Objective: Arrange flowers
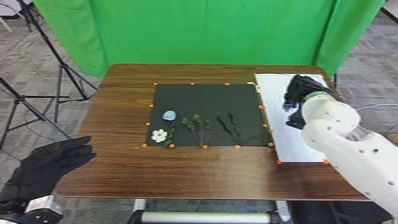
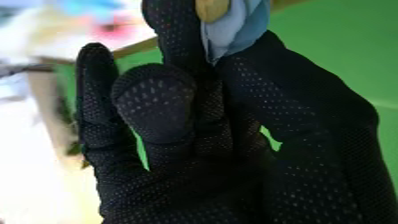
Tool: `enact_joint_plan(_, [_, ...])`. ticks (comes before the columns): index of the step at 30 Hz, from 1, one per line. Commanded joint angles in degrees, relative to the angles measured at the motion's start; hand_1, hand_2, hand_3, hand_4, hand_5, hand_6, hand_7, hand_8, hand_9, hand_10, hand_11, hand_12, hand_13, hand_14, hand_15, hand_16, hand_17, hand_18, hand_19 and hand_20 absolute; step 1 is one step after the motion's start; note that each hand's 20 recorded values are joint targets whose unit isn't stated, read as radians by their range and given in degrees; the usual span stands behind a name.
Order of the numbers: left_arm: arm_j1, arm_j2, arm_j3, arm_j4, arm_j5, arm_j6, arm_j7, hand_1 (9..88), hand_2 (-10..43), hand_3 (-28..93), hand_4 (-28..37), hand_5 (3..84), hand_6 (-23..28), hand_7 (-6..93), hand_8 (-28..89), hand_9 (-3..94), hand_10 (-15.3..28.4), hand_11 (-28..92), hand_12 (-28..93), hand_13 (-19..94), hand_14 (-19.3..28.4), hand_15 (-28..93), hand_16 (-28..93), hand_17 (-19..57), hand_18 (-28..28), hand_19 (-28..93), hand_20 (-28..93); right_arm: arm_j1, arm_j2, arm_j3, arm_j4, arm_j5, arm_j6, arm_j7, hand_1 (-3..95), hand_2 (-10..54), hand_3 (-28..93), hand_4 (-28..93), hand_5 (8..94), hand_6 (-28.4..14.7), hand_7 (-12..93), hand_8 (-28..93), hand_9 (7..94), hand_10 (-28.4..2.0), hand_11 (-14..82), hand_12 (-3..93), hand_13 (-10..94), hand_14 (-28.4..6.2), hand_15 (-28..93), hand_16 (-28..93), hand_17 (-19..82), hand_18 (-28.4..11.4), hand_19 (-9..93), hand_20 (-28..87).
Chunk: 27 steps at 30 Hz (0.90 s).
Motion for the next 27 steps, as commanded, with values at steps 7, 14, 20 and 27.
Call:
enact_joint_plan(7, [-0.3, 0.52, -0.25, -0.18, 0.40, -0.18, -1.00, 27.4, 5.6, 79, -17.2, 50.9, 15.6, 13.7, -8, 41.4, 23.3, 37, 11, 29, 28.4, 61, -12, -9.4, 22.5, 59, 16, 9.1, -16.4, -11.9, 0.9, -1.7, -3.7, -6.2, 58.5, -9.5, 78, -28, 76.3, -2.3, 38, 5, 87.1, -5.2, 22.0, 40.8, 81, -3.4, 68, 28, 32, -20.2, 85, 11])
enact_joint_plan(14, [-1.6, 1.53, -0.29, 0.20, 0.58, -0.39, -1.50, 27.4, 5.6, 79, -17.2, 51.0, 15.6, 13.8, -8, 41.4, 23.3, 37, 11, 29, 28.4, 61, -12, -9.4, 22.5, 59, 16, 10.2, -21.6, -14.6, 4.5, -4.0, -4.0, -6.7, 58.4, -9.5, 78, -28, 76.1, -2.1, 39, 5, 87.0, -5.1, 22.1, 40.8, 81, -3.2, 68, 28, 32, -19.9, 85, 11])
enact_joint_plan(20, [-3.8, 2.47, 0.21, 0.91, 0.69, -0.97, -2.46, 27.4, 5.5, 79, -17.2, 51.0, 15.6, 13.7, -8, 41.5, 23.2, 37, 11, 29, 28.4, 60, -12, -9.4, 22.6, 59, 16, 10.6, -24.4, -15.4, 7.8, -5.4, -2.3, -6.5, 58.1, -9.5, 79, -28, 75.8, -2.0, 39, 5, 87.0, -5.0, 22.2, 40.7, 81, -3.1, 68, 28, 32, -19.7, 84, 11])
enact_joint_plan(27, [-5.1, 3.19, 0.39, 1.37, 0.45, -1.04, -2.57, 27.4, 5.6, 79, -17.3, 51.0, 15.6, 13.8, -8, 41.4, 23.3, 37, 11, 29, 28.4, 60, -12, -9.4, 22.6, 59, 16, 11.1, -27.5, -16.1, 10.6, -6.9, 0.4, -6.1, 57.8, -9.5, 78, -28, 75.4, -1.6, 40, 4, 86.9, -4.7, 22.2, 40.5, 81, -3.0, 68, 28, 32, -19.5, 84, 11])
